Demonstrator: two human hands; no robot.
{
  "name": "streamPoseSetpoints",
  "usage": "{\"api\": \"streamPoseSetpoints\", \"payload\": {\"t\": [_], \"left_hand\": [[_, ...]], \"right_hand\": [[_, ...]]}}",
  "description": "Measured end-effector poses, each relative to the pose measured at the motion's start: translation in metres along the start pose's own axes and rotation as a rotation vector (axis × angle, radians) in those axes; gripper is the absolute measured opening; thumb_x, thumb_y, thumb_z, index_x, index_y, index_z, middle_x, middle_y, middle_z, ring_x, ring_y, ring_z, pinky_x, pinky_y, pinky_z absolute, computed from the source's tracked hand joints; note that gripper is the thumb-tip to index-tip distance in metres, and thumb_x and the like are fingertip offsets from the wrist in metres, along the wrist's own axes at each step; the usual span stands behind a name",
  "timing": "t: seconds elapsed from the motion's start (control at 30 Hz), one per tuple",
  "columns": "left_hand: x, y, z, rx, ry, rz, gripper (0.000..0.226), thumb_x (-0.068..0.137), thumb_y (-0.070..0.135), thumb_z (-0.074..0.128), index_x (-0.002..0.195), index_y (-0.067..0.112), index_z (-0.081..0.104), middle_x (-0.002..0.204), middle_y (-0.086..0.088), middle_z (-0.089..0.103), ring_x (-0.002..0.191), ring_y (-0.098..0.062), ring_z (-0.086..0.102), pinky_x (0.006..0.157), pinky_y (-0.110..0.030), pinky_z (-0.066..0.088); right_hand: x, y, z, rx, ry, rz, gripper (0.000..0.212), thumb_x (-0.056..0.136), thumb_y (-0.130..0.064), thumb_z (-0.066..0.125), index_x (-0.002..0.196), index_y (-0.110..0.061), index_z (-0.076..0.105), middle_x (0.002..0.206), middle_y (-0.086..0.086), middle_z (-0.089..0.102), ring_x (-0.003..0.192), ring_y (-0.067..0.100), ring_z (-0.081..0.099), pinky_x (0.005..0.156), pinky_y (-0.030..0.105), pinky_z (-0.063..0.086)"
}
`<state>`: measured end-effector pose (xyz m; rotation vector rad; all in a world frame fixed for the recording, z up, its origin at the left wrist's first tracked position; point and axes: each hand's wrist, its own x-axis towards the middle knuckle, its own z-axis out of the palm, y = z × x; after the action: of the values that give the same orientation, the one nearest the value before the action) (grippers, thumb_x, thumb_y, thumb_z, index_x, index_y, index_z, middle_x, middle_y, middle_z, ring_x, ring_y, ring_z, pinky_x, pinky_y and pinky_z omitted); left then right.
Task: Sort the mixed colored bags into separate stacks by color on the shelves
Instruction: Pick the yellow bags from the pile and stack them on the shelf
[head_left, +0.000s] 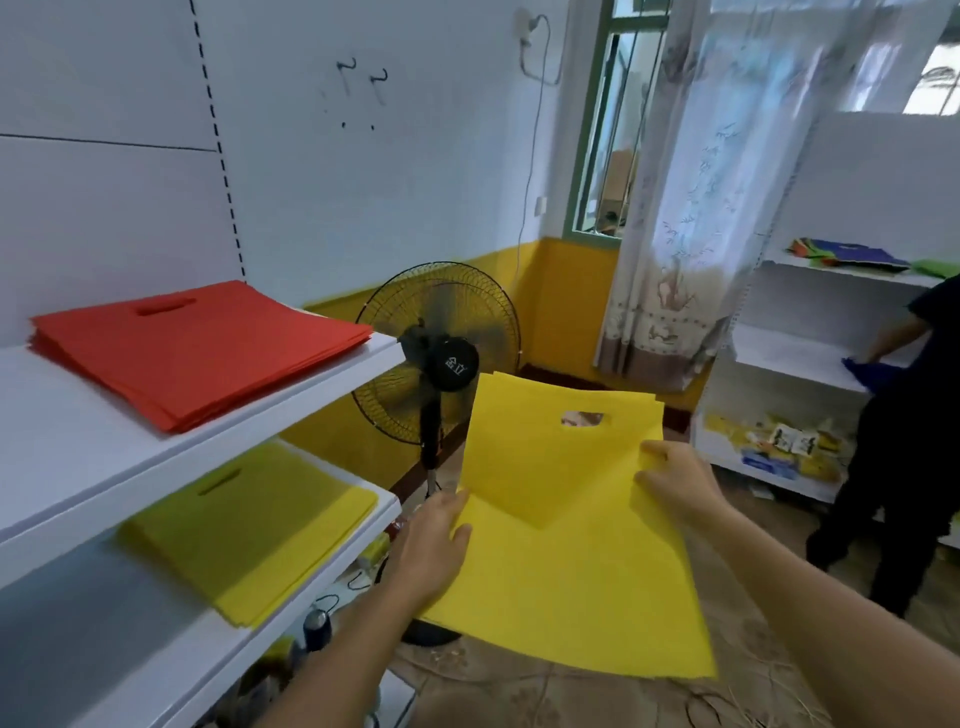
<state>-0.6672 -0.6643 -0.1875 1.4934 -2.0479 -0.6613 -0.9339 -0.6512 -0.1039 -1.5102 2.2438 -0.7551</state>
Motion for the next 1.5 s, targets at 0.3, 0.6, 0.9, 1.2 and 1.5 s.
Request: {"api": "streamPoseSetpoints", "payload": {"t": [0.3,0.6,0.9,1.2,1.5], "left_hand": [[0.017,-0.079,0.02,0.035,0.139,-0.445,0.048,0.099,0.023,0.042,0.145,0.016,0.03,0.152,-0.002,0.026,0.137,-0.021,0.029,0.111,-0.034,0.029],[-0.047,-0.151,-0.01,0.116,0.344,-0.797,0.048,0.097,0.022,0.043,0.143,0.014,0.034,0.141,-0.008,0.041,0.125,-0.027,0.043,0.097,-0.032,0.036],[-0.038,-0.212,-0.044,0.185,0.522,-0.87,0.046,0.095,0.017,0.048,0.139,0.007,0.041,0.137,-0.017,0.045,0.123,-0.032,0.045,0.099,-0.038,0.038],[-0.015,-0.249,-0.041,0.225,0.659,-0.906,0.045,0.089,0.011,0.052,0.133,0.002,0.048,0.129,-0.021,0.051,0.116,-0.035,0.05,0.096,-0.04,0.04],[0.023,-0.292,-0.016,0.331,0.558,-1.113,0.049,0.09,0.028,0.049,0.135,0.01,0.041,0.134,-0.017,0.043,0.12,-0.034,0.038,0.095,-0.037,0.035]], "right_hand": [[0.117,-0.06,0.116,-0.1,-0.354,-0.3,0.052,0.092,-0.009,0.053,0.142,-0.008,0.038,0.143,0.012,0.04,0.126,0.029,0.043,0.094,0.034,0.042],[0.115,-0.151,0.258,-0.087,-0.622,-0.576,0.051,0.091,-0.007,0.055,0.14,-0.008,0.041,0.141,0.014,0.044,0.119,0.03,0.051,0.095,0.037,0.044],[0.129,-0.213,0.355,0.017,-0.573,-0.769,0.028,0.09,-0.009,0.057,0.116,-0.003,0.063,0.125,0.014,0.059,0.104,0.031,0.06,0.077,0.018,0.04],[0.146,-0.247,0.409,0.032,-0.699,-0.797,0.031,0.089,-0.011,0.057,0.119,-0.004,0.062,0.122,0.017,0.06,0.107,0.03,0.058,0.082,0.032,0.041],[0.173,-0.237,0.479,-0.079,-0.603,-0.969,0.052,0.093,-0.002,0.045,0.143,-0.007,0.034,0.145,0.02,0.034,0.131,0.034,0.036,0.098,0.035,0.035]]}}
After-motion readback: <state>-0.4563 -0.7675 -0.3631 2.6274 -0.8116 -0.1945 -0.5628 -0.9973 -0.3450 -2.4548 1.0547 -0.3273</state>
